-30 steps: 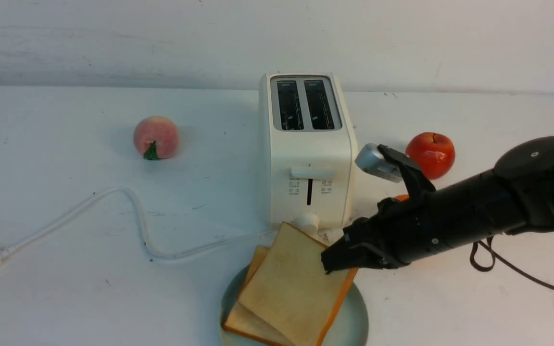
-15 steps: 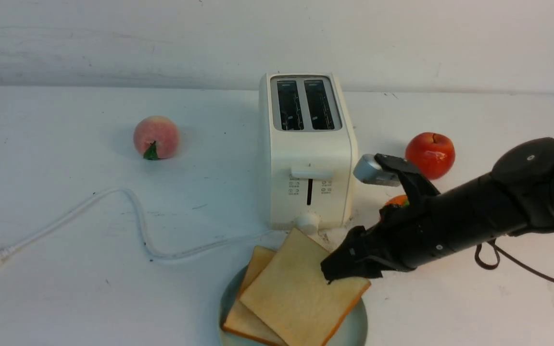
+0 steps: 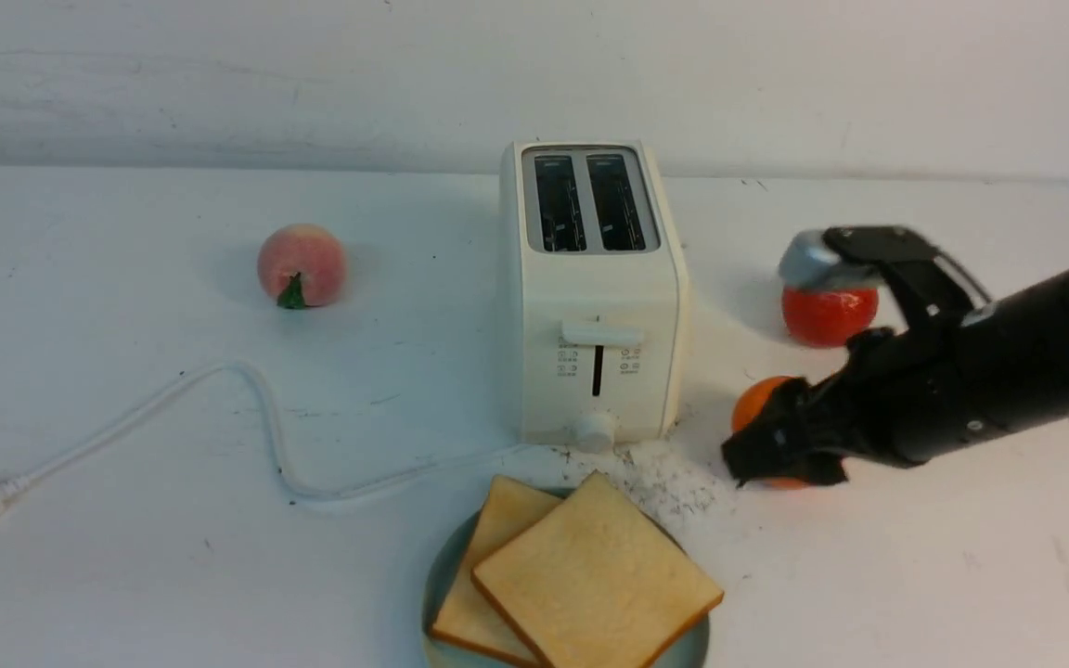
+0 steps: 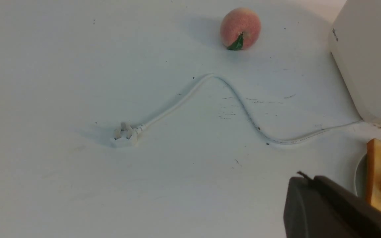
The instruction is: Take toasted bread from bread machine on white table place on plate.
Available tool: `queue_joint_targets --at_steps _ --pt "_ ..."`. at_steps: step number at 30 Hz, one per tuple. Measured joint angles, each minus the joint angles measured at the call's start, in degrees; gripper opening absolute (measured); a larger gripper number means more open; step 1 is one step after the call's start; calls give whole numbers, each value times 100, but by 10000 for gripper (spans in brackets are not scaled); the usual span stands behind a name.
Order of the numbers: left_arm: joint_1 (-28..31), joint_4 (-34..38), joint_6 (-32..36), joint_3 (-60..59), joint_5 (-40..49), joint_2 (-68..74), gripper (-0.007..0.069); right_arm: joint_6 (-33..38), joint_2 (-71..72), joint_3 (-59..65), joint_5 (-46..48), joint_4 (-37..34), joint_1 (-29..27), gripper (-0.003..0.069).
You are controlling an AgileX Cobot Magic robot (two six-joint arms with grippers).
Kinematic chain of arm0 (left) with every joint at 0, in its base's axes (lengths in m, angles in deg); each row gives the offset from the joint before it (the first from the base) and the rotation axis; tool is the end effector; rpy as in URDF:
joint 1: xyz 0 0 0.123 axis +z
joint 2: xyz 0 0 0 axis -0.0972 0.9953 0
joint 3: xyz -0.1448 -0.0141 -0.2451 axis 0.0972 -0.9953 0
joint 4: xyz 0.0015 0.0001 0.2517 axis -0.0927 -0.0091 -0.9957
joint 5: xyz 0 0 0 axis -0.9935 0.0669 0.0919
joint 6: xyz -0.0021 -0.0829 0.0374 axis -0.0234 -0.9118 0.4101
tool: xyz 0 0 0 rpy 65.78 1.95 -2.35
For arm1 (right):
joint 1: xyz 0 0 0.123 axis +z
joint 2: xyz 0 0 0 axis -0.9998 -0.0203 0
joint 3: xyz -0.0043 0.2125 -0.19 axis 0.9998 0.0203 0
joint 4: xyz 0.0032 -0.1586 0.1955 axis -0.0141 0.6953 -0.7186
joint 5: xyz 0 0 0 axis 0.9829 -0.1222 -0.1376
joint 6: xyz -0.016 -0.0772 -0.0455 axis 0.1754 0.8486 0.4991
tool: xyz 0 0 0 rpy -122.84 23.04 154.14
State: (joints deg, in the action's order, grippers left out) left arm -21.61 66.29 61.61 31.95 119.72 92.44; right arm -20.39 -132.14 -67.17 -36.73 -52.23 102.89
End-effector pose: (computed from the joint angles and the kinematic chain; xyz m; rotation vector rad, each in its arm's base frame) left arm 0.0623 0.0008 0.3593 -0.1230 2.0504 -0.1427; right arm 0.2791 0.1093 0.2824 -0.4907 2.4110 0.6405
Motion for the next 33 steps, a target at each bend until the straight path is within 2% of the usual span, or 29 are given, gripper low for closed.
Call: queue_joint_targets --at_steps 2,4,7,9,10,16,23,27,33 --pt "0 0 0 0 -24 0 -6 -428 710 0 0 88 -292 386" --pt "0 0 0 0 -45 0 -4 -562 1259 0 0 198 -514 283" --pt "0 0 0 0 -79 0 -4 -690 2365 0 0 474 -942 81" --pt "0 13 0 0 -150 0 -3 -750 3093 11 -45 699 -1206 4" --pt "0 18 0 0 -160 0 -3 -750 3093 19 -45 722 -1206 0" --pt "0 308 0 0 -759 0 -1 -768 5285 994 -739 1024 -1667 -11" --pt "0 612 0 0 -1290 0 1 -768 7254 2897 -1944 690 -1713 -7" --pt "0 753 0 0 -1335 0 3 -768 7703 3454 -2397 525 -1713 -1" --pt "0 934 0 0 -1330 0 8 -768 7846 3709 -2466 481 -1713 3"
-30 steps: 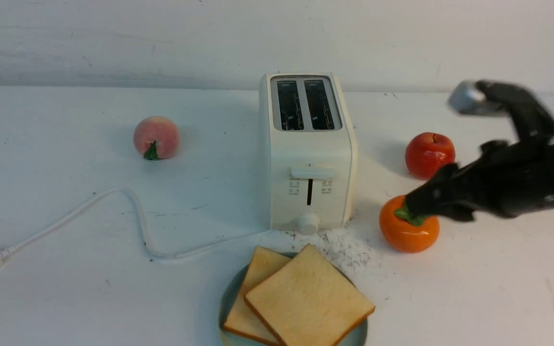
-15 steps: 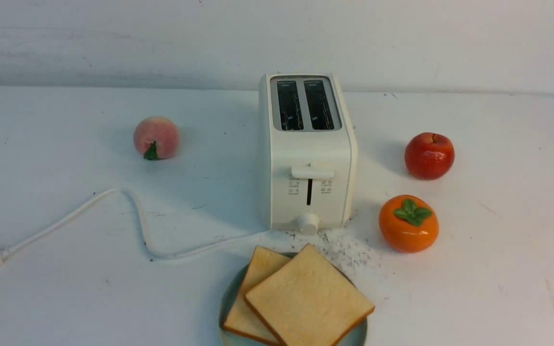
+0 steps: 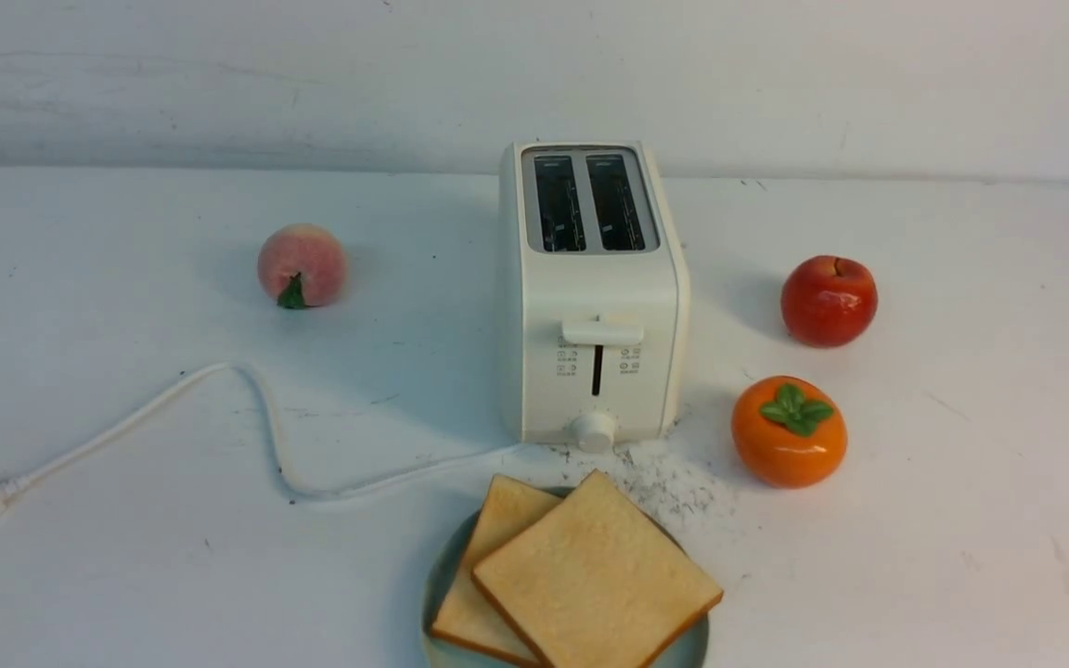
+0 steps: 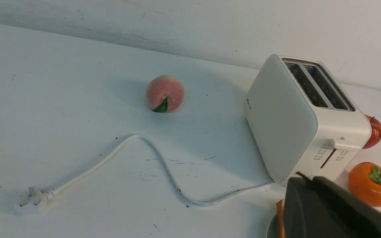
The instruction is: Take toasted bread from bread machine on white table place on plate.
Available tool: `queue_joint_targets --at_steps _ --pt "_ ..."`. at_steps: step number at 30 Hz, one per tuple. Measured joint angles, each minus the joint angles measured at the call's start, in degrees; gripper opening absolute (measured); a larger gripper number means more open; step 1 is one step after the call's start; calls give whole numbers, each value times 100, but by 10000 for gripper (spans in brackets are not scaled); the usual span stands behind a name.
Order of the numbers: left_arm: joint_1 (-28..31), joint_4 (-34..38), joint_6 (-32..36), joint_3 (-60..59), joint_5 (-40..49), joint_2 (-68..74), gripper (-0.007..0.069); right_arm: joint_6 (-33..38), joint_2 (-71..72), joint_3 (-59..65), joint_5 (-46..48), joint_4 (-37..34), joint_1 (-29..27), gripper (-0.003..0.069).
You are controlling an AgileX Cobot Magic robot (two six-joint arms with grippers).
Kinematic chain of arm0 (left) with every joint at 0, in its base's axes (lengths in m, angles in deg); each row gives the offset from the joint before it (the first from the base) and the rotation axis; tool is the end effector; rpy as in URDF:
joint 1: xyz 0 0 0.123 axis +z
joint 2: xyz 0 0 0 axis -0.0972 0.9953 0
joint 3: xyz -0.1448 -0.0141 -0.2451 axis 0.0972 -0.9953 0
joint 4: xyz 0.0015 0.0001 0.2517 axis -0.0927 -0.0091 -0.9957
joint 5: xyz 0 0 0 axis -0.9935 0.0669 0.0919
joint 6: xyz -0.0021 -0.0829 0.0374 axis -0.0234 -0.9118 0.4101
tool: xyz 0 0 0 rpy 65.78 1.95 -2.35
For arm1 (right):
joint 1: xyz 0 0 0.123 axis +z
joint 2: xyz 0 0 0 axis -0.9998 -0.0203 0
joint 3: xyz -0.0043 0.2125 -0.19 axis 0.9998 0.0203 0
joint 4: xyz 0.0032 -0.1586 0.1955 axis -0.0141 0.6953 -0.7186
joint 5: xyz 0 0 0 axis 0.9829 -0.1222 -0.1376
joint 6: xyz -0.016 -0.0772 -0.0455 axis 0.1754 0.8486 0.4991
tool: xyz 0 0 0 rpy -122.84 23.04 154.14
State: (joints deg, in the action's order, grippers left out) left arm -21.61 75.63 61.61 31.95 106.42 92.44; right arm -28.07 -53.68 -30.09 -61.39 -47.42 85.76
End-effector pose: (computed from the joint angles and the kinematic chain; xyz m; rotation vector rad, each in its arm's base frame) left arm 0.0673 -0.0141 0.3769 -0.1185 1.8574 -0.3986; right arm 0.0340 0.0124 0.3126 0.0186 1.4045 0.1965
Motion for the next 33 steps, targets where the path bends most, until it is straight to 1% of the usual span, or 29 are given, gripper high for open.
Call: queue_joint_targets --at_steps 27,30,32,33 --pt "0 -55 0 -6 40 -16 35 0 0 0 42 -45 0 32" --pt "18 131 89 -260 -267 -320 38 0 0 0 59 -45 0 34" --pt "18 261 357 -620 -660 -648 38 0 0 0 65 -45 0 36" --pt "18 293 392 -667 -702 -691 38 0 0 0 74 -45 0 37"
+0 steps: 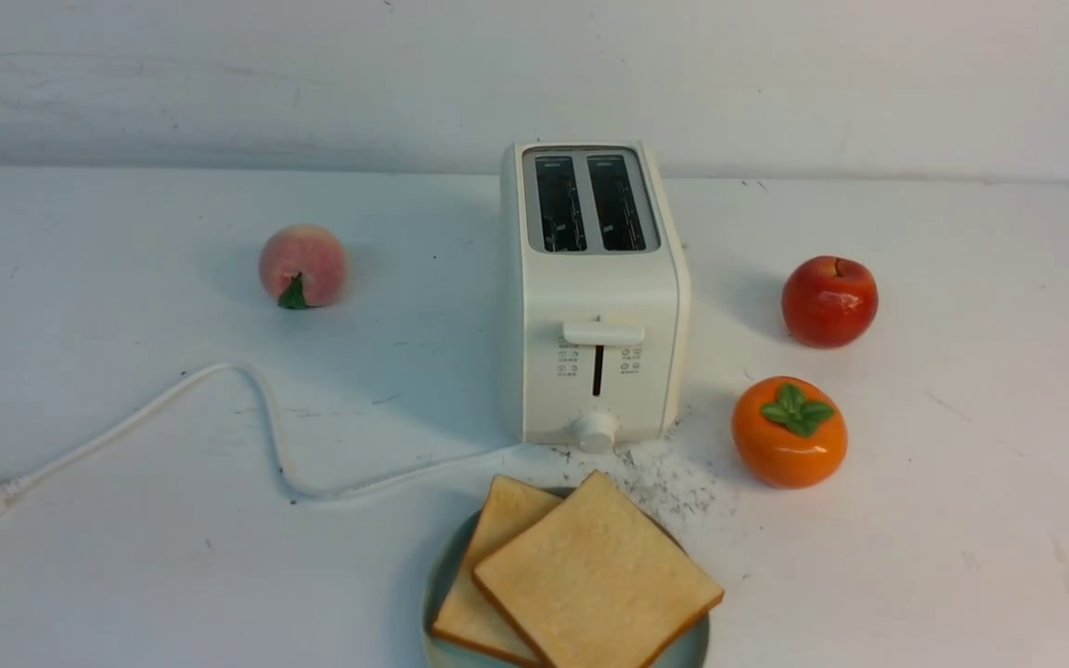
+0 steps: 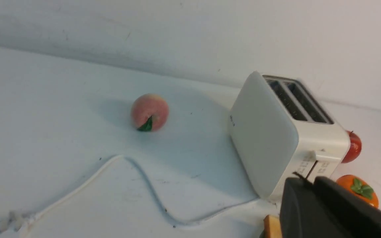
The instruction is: Take toasted bread from bread machine on white table place on plate.
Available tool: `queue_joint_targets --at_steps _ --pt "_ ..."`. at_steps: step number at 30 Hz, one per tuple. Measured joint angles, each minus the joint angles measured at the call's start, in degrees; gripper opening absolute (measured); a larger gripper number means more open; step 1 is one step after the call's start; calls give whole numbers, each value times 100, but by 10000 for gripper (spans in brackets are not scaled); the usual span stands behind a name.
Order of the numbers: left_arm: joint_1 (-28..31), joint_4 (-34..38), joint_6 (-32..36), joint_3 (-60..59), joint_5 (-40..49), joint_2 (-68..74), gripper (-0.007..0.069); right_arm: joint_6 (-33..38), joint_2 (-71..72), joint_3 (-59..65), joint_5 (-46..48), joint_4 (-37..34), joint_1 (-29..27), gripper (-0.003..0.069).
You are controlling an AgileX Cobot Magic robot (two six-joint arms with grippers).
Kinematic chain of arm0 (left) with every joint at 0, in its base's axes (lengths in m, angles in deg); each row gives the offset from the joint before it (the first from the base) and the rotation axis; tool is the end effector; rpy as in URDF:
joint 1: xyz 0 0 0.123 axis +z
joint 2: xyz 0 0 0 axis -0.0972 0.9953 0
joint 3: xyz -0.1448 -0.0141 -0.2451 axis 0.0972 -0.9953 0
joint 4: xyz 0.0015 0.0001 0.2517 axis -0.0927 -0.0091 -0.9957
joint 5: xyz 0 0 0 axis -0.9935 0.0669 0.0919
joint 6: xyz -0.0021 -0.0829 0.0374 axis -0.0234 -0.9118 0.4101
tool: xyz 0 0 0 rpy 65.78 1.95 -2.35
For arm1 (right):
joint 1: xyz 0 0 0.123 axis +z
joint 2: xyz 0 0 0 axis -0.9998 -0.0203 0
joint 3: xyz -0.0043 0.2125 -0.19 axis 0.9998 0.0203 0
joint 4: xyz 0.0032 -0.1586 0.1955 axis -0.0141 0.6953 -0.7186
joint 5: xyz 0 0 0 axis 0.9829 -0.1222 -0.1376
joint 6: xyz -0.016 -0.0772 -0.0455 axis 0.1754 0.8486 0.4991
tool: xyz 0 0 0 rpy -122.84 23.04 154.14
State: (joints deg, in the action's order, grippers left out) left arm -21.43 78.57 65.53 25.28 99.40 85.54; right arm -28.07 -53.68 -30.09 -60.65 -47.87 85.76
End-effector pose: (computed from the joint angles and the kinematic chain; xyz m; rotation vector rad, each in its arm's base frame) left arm 0.0520 -0.0130 0.3591 -0.0638 1.7361 -0.4343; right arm 0.0340 0.0132 0.3118 0.0167 1.4145 0.2084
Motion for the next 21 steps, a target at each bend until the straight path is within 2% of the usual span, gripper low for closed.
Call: queue_joint_targets --at_steps 1,2,4,5,8,14,21 --pt "0 204 481 -646 -489 -481 39 0 0 0 14 0 0 39" --pt "0 204 481 -711 -530 -526 39 0 0 0 14 0 0 39" --pt "43 529 1088 -1526 -952 -1032 39 0 0 0 20 0 0 41" --pt "53 556 1088 -1593 -981 -1072 39 0 0 0 27 0 0 41" --pt "379 853 1679 -2716 -1209 -1666 42 0 0 0 27 0 0 44" --pt "1003 894 1695 -3736 -1240 -1900 55 0 0 0 27 0 0 50" --pt "1104 894 1596 -3949 -1104 -1900 62 0 0 0 45 0 0 55"
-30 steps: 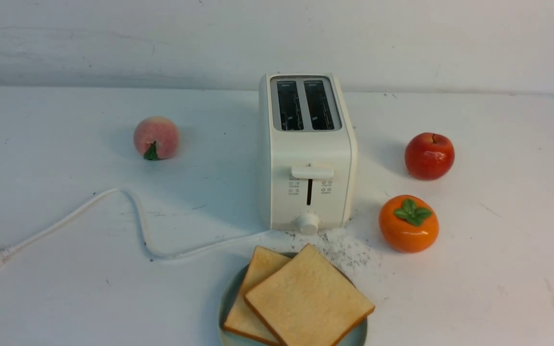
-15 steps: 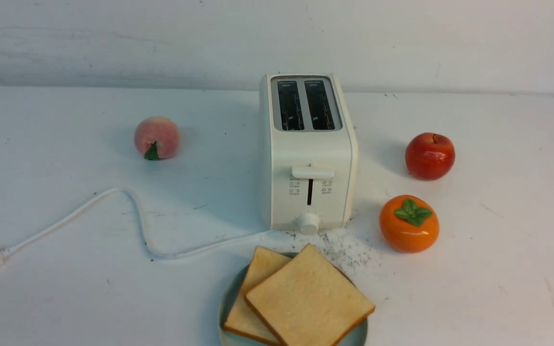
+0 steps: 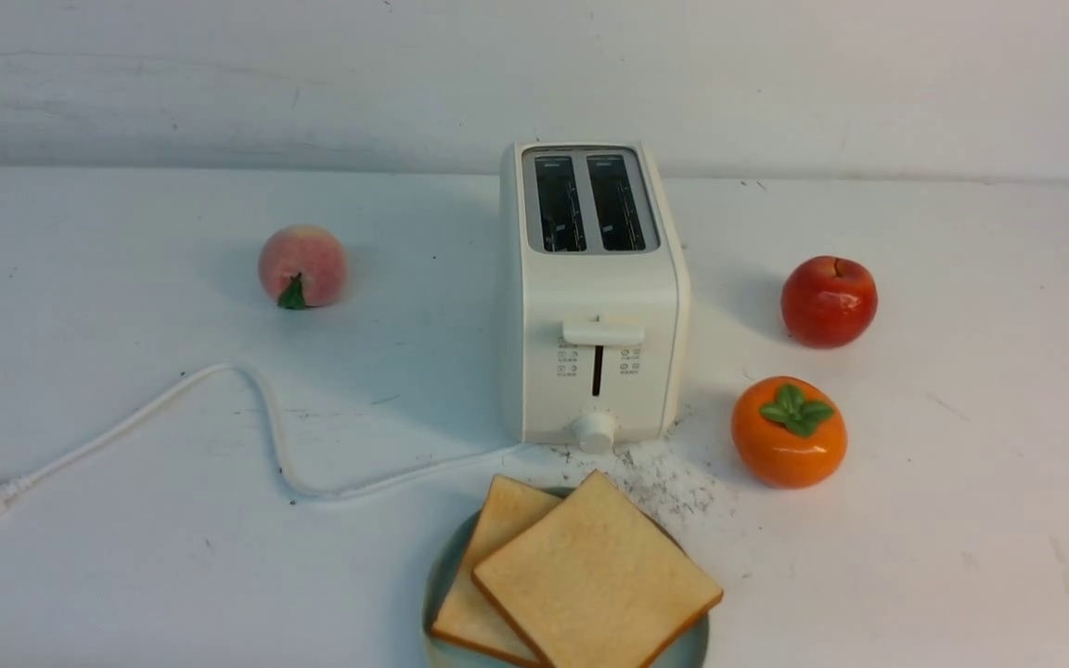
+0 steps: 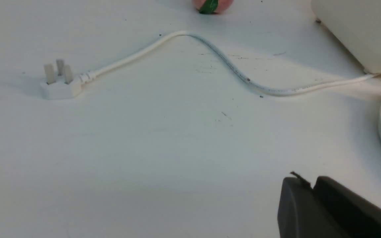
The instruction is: Take toasted bread from bread machine on white table place on plate.
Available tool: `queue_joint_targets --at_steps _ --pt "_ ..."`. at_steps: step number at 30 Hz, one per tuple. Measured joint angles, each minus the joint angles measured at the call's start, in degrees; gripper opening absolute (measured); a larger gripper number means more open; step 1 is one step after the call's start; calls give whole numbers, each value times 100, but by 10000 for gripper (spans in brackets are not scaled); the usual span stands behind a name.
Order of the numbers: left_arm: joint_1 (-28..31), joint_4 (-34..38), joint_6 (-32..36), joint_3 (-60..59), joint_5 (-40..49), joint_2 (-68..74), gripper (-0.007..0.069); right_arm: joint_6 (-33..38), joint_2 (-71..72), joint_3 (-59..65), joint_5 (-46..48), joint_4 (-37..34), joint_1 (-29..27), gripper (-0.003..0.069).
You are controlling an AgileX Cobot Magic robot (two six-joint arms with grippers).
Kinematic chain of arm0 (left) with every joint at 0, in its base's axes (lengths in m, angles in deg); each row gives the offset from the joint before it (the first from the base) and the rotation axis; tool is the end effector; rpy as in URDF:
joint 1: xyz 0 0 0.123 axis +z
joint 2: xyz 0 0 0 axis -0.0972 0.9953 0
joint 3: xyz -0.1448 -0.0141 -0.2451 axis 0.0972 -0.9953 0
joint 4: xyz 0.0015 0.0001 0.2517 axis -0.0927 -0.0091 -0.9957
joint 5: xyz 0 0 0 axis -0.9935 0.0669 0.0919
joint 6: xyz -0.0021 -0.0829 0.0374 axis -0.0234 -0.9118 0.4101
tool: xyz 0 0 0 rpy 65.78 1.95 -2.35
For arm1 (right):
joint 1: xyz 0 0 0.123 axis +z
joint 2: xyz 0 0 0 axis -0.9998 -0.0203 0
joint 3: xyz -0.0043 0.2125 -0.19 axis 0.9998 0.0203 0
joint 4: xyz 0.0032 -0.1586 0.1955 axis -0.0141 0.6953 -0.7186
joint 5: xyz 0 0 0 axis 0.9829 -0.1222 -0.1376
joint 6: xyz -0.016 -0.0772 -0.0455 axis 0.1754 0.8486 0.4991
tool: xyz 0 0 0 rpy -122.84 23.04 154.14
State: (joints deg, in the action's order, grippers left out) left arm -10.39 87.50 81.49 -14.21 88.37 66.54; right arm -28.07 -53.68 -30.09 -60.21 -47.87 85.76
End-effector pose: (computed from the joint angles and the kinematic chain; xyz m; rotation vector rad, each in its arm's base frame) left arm 0.0519 -0.0085 0.1700 -0.0755 1.8856 -0.2343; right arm 0.0341 0.0136 0.3112 0.0132 1.4210 0.2110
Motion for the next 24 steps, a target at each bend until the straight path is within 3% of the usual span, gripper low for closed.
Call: queue_joint_targets --at_steps 24 --pt "0 4 -2 -4 11 0 73 0 0 5 30 6 0 71"
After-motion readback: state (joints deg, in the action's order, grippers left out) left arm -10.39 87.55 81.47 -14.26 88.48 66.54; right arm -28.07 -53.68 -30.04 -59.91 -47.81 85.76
